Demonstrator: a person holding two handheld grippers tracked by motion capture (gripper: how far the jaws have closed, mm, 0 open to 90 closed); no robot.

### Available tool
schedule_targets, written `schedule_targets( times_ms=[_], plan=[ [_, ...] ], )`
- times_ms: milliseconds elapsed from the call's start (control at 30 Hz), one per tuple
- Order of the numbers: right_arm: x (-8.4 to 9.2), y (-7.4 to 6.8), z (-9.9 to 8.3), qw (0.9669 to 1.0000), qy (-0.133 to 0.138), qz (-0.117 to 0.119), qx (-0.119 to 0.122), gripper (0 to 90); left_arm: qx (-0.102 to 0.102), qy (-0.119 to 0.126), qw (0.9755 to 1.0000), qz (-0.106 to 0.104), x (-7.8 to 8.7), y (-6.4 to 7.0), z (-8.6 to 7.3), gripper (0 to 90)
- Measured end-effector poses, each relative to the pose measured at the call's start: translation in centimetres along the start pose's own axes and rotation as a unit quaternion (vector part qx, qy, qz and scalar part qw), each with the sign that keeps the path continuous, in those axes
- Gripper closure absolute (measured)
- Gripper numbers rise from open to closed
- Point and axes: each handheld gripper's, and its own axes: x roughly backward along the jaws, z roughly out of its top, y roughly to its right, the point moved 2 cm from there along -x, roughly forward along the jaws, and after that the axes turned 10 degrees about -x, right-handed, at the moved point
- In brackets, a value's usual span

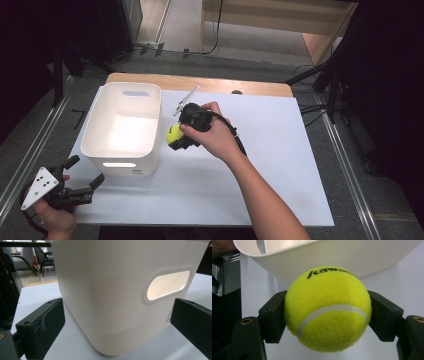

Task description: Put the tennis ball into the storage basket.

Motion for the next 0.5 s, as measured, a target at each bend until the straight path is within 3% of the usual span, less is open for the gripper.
schedule_targets(
  times_ms=[500],
  plan=[
    [0.61,-0.2,0.69,1.0,0.005,0.005,0.004,23.5,-0.001,-0.001,1.0,-0.001,0.04,-0.06,-0.01,0.0]
  ],
)
